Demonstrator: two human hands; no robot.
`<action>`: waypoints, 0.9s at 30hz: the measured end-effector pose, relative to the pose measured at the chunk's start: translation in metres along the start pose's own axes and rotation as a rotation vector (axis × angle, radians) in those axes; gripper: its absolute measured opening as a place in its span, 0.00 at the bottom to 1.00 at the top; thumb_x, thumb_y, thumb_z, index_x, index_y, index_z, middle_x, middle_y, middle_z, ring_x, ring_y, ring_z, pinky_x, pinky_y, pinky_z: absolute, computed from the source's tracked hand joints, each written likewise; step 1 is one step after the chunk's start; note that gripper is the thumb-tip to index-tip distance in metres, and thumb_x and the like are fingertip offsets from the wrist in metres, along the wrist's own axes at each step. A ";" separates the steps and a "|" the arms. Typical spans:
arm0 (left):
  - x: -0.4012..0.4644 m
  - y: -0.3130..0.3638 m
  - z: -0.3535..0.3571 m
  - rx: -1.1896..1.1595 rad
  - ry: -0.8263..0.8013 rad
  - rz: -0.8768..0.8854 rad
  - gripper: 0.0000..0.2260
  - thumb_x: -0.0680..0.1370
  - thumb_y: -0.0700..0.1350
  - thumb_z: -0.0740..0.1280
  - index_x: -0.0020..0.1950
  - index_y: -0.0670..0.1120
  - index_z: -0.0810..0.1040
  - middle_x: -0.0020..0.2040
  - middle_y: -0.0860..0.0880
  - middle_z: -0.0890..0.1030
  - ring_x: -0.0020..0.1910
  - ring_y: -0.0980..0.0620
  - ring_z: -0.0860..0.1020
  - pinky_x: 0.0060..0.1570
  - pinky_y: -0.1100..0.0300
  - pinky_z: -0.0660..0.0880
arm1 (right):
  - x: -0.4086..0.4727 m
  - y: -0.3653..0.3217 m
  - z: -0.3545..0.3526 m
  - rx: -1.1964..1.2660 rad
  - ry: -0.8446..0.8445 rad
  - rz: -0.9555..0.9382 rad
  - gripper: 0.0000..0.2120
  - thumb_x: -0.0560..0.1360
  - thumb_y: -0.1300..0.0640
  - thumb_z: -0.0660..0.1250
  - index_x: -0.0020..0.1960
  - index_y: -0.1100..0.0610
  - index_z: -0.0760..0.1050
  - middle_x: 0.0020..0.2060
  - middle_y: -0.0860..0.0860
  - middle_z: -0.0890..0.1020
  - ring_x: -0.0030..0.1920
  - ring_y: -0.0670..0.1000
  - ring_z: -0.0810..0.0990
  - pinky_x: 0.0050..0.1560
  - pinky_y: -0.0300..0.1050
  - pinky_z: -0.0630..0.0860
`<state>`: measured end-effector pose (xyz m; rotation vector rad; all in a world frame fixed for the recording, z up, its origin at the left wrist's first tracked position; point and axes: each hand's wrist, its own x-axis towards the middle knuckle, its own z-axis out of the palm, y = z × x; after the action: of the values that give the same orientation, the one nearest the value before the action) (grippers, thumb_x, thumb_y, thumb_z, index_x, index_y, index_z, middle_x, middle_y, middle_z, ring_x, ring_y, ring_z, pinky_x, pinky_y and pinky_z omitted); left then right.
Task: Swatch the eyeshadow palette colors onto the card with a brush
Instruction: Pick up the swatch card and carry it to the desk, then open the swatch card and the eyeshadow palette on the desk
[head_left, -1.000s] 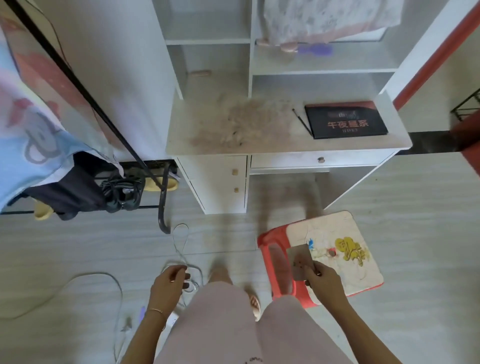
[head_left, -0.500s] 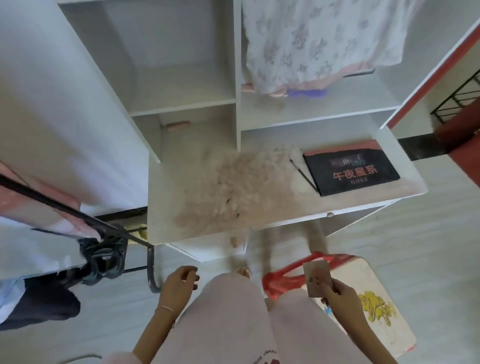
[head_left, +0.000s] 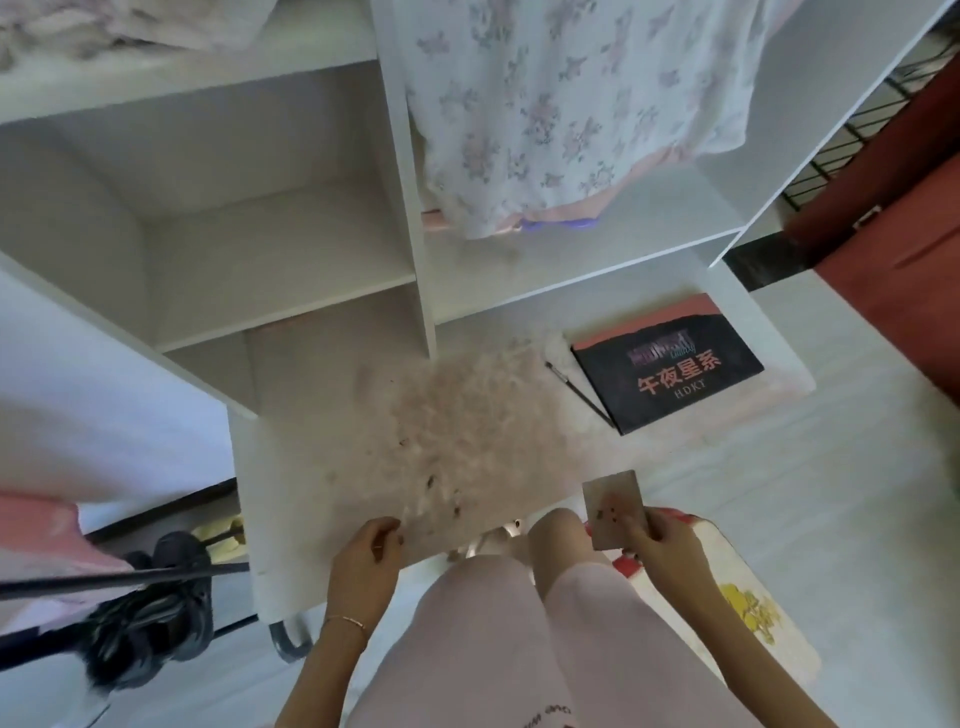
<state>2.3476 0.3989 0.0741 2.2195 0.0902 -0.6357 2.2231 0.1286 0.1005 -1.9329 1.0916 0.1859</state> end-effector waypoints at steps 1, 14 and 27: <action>0.003 0.002 0.003 0.001 0.010 0.011 0.10 0.77 0.39 0.59 0.55 0.45 0.77 0.47 0.48 0.80 0.47 0.48 0.78 0.48 0.59 0.71 | 0.006 -0.005 -0.004 0.012 0.013 0.010 0.14 0.76 0.57 0.61 0.35 0.62 0.75 0.28 0.57 0.80 0.30 0.53 0.75 0.32 0.43 0.68; 0.098 0.127 0.087 -0.169 -0.028 0.251 0.16 0.74 0.43 0.67 0.61 0.49 0.72 0.55 0.54 0.74 0.47 0.62 0.74 0.43 0.77 0.68 | 0.138 -0.097 -0.028 0.222 -0.240 -0.115 0.01 0.76 0.57 0.64 0.46 0.52 0.73 0.40 0.52 0.81 0.38 0.51 0.78 0.34 0.40 0.74; 0.139 0.156 0.169 -0.258 -0.021 0.299 0.52 0.58 0.55 0.77 0.64 0.71 0.39 0.61 0.70 0.59 0.63 0.65 0.62 0.59 0.75 0.62 | 0.243 -0.102 -0.015 0.352 -0.641 -0.369 0.16 0.76 0.60 0.62 0.57 0.42 0.69 0.46 0.49 0.83 0.49 0.46 0.82 0.49 0.45 0.79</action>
<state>2.4399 0.1515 0.0236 1.9272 -0.1594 -0.4539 2.4417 -0.0103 0.0503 -1.5539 0.3117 0.3511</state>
